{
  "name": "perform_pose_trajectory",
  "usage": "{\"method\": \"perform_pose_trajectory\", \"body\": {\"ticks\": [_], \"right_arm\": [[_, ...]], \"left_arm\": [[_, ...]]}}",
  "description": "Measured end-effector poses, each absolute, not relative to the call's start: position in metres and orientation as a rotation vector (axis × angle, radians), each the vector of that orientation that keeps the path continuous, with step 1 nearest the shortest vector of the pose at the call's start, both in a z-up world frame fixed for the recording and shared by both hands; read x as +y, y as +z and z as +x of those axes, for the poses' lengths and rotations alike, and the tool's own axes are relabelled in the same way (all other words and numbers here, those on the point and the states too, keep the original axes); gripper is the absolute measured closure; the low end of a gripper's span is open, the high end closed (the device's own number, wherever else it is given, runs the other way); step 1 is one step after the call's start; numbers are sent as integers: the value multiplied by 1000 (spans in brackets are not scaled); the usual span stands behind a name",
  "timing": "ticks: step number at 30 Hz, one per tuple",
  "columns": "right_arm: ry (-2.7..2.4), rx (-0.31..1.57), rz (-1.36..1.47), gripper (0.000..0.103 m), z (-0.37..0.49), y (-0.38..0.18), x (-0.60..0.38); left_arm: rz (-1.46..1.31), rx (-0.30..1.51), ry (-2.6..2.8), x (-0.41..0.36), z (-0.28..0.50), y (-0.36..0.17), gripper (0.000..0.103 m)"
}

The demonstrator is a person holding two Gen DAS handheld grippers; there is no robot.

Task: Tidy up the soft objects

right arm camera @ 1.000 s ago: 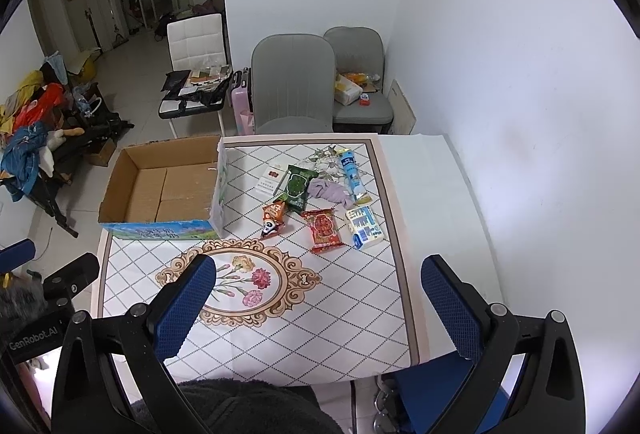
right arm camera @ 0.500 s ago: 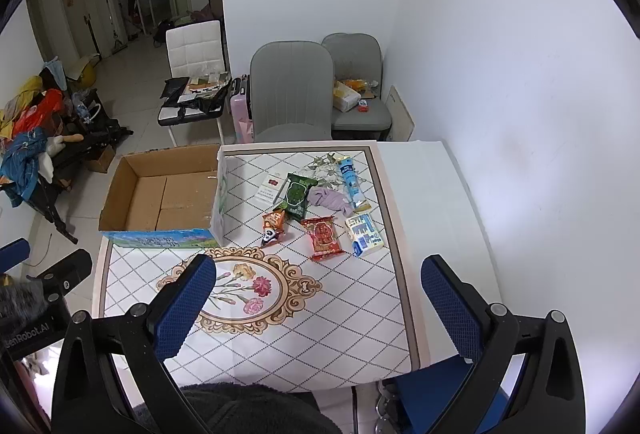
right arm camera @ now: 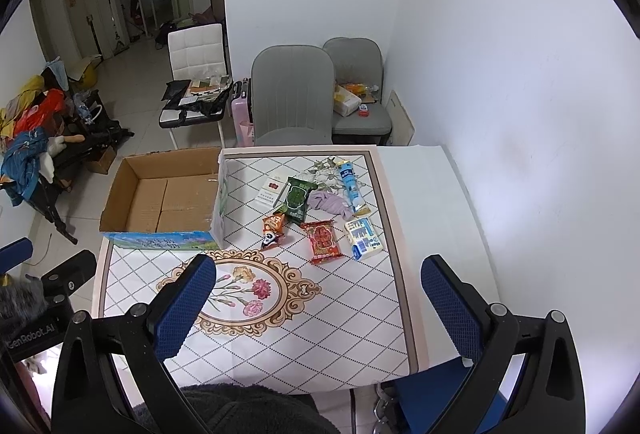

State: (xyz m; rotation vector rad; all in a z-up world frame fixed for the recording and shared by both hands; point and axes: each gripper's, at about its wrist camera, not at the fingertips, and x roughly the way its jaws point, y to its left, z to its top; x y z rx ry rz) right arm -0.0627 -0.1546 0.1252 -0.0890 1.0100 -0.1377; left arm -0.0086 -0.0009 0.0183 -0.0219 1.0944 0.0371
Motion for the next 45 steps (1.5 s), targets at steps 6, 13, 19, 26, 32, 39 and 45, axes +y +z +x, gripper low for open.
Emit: {"method": "perform_pose_trajectory", "body": {"ticks": [6, 13, 19, 26, 32, 39, 45], "right_arm": [[-134, 1009, -88, 0, -64, 128, -156], [-135, 1005, -76, 0, -67, 129, -161], [-139, 998, -72, 0, -69, 129, -165], [-131, 989, -79, 0, -70, 129, -163], [-128, 994, -75, 0, -70, 129, -165], [-195, 1021, -47, 0, -48, 105, -193], [-304, 1068, -35, 0, 3, 60, -261]], "left_arm": [[-22, 1096, 33, -2, -9, 18, 0], [-18, 1083, 30, -9, -11, 20, 0], [-14, 1077, 26, -11, -14, 22, 0], [-13, 1074, 26, -12, -13, 23, 0], [-16, 1076, 26, -12, -14, 22, 0], [-29, 1075, 1, -23, 13, 10, 0], [-59, 1152, -103, -54, 88, -37, 0]]}}
